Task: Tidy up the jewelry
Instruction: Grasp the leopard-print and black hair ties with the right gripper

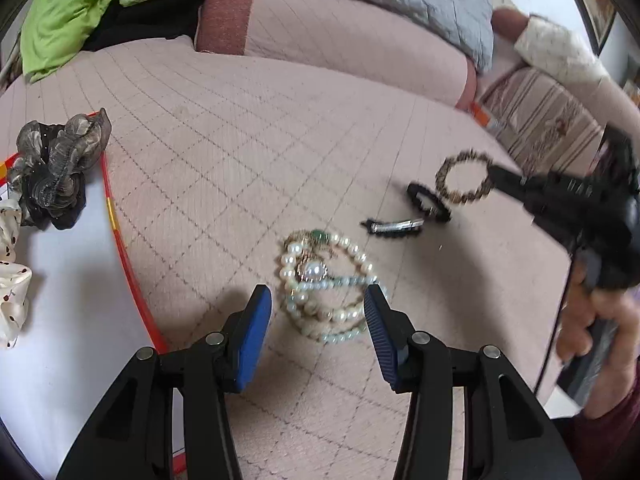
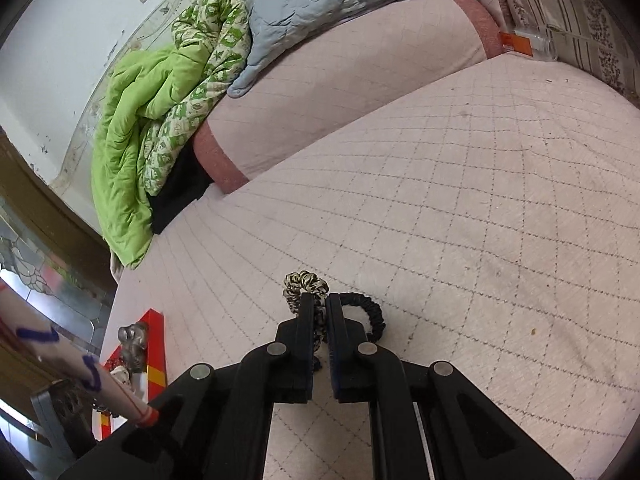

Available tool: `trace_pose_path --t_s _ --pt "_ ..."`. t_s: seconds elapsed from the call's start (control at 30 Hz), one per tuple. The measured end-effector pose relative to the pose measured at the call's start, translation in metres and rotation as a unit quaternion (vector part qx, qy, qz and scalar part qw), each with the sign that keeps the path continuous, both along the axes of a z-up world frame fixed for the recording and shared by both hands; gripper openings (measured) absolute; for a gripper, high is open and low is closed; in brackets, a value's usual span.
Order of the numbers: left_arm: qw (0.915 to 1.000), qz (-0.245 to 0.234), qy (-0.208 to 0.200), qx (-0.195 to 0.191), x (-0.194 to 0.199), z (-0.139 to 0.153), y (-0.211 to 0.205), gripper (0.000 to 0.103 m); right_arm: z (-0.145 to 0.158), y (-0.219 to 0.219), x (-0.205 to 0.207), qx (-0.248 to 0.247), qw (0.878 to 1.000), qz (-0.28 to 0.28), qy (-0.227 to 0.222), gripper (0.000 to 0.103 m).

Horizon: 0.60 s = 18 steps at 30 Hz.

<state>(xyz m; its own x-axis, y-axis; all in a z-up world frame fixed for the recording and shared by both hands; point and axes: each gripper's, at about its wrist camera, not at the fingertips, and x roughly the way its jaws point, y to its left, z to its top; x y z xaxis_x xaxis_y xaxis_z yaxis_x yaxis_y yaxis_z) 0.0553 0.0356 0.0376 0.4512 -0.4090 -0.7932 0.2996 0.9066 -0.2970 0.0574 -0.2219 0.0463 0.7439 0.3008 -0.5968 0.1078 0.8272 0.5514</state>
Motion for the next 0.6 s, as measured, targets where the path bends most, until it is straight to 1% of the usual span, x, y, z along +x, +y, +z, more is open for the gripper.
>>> trace_pose_path --t_s 0.17,0.33,0.43,0.53,0.6 --pt "0.9996 -0.009 0.001 0.026 -0.003 -0.004 -0.006 0.047 0.004 0.003 -0.003 -0.006 1.000 0.006 -0.007 0.007" --pt "0.9972 -0.034 0.002 0.066 -0.006 -0.009 -0.014 0.047 0.003 0.002 -0.005 -0.005 1.000 0.006 -0.005 0.007" --pt "0.9962 -0.046 0.002 0.073 -0.009 -0.010 -0.017 0.047 0.003 0.003 -0.005 -0.004 1.000 0.008 -0.005 0.007" --pt "0.9959 -0.054 -0.001 0.072 -0.010 -0.009 -0.018 0.047 0.003 0.005 -0.005 -0.004 1.000 0.010 -0.005 0.007" --pt "0.9965 -0.045 -0.011 0.069 -0.010 -0.007 -0.017 0.047 0.003 0.006 -0.006 -0.004 1.000 0.010 -0.004 0.007"
